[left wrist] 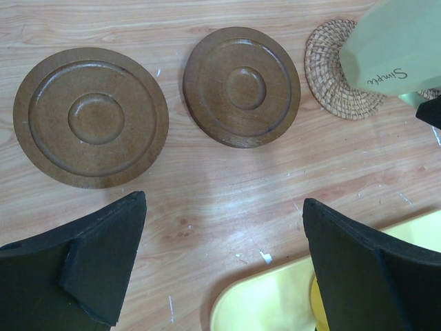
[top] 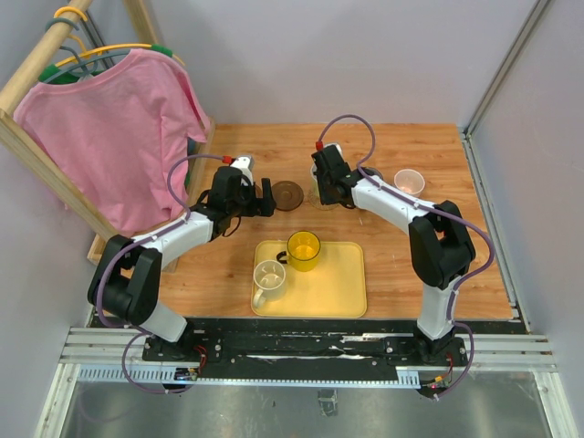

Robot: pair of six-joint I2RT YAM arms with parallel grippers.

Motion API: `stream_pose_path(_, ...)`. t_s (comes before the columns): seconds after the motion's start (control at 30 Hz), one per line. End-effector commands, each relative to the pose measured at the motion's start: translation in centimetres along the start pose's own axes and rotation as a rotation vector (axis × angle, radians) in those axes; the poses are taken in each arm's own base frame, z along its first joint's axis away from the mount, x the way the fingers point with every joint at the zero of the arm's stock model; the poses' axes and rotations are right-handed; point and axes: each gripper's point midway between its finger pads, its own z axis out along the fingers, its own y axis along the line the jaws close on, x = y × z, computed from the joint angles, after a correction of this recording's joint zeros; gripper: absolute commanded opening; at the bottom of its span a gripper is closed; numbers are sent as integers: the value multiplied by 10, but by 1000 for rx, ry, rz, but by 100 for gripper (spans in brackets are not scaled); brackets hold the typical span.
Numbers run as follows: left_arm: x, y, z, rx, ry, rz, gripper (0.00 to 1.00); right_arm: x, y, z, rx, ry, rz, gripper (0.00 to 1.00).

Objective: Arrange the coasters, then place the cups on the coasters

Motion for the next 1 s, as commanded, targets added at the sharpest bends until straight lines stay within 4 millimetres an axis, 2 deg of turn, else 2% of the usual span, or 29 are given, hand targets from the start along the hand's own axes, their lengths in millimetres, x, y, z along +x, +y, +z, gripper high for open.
stream_pose_path(0.0,-14,-4,1,17,-38,2,100,-14,-6,-4,12,-46,46,1)
stream_pose_path(0.2,-13,-4,1,19,-38,0,100,-6,-8,-2,21,-28,42,1)
stream_pose_path(0.53,-13,-5,2,22,-36,0,100,-5,-8,4,29,-26,41,1)
stream_pose_path(0.97,-10,-4,4,23,-26,1,100,6,-8,20,44,12,27,1)
